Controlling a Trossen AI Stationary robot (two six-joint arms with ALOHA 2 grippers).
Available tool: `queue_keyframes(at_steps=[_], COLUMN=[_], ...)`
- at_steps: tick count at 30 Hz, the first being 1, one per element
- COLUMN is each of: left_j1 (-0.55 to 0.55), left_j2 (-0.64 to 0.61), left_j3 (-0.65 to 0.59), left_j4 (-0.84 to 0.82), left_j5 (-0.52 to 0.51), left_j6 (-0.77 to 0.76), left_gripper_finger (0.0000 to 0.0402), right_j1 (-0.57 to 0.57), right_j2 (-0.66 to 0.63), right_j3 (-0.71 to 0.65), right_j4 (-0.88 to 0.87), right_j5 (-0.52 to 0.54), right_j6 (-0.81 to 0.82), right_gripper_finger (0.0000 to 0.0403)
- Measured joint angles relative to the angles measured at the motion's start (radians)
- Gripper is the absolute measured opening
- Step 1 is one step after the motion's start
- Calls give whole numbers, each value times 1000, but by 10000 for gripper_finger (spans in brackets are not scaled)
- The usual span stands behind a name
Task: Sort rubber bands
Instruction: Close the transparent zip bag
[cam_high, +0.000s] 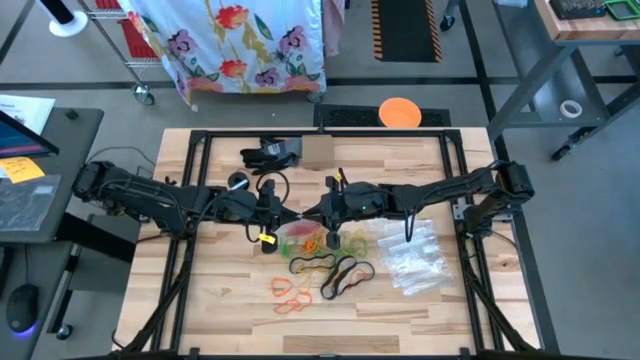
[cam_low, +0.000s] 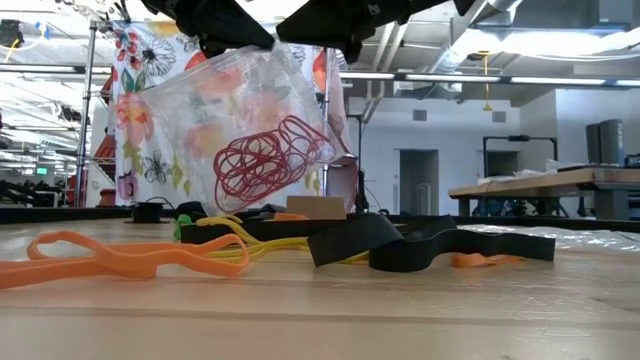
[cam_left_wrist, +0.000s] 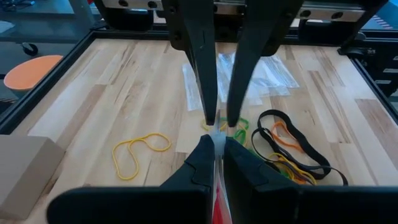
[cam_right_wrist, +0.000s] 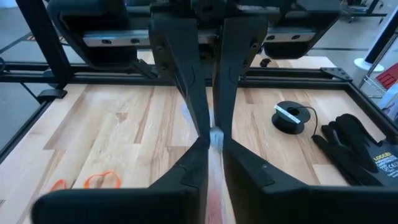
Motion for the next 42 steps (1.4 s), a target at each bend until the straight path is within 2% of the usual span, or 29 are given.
queue_keyframes(at_steps=[4,14,19,27,42], left_j1=[0,0,0,0,0], left_j2=[0,1,1,1,1], left_j3=[0,0,0,0,0], left_j4=[-1,-1,1,1,0], left_j5=[-3,-3,-3,0,0], left_j6=[-3,-1,-1,-2,-3], left_gripper_finger=[9,9,9,9,9], right_j1=[-6,-7,-7,-7,-7], right_j2=[0,0,0,0,0], right_j3=[0,0,0,0,0], right_j4=[5,6,8,11,-2], right_j5=[0,0,-2,-38,-39], right_j6=[-12,-15,-14,-12,-12], right_gripper_finger=[4,2,17,69,75])
